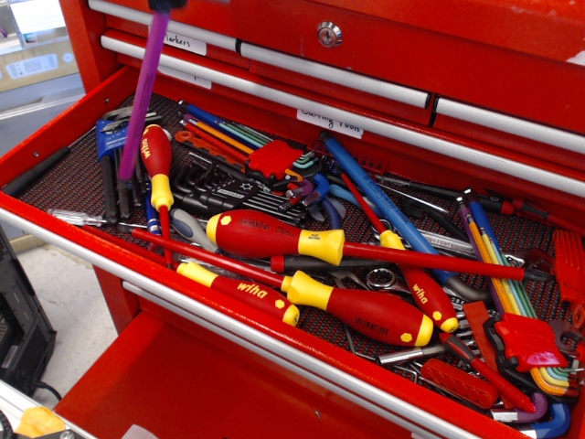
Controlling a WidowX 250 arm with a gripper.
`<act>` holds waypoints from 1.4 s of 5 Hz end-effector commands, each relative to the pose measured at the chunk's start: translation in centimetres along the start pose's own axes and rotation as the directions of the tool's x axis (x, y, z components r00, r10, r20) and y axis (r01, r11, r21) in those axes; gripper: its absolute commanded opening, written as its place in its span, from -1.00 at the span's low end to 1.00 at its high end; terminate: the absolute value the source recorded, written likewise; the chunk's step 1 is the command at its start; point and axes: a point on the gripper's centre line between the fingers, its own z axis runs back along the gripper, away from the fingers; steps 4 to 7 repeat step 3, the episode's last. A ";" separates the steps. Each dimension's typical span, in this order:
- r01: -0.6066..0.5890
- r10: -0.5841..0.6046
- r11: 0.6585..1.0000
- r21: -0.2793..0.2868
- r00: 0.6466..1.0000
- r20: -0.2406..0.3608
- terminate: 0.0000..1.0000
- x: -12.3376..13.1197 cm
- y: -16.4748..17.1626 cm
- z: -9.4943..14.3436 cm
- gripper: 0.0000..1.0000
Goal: Pick up violet Allen key
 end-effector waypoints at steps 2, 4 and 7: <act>0.018 0.008 0.961 0.275 0.996 -0.093 -1.00 -0.7 2.2 10.0 -1.00; 0.028 0.010 0.955 0.296 0.992 -0.126 1.00 -0.7 2.1 10.8 -1.00; 0.028 0.010 0.955 0.296 0.992 -0.126 1.00 -0.7 2.1 10.8 -1.00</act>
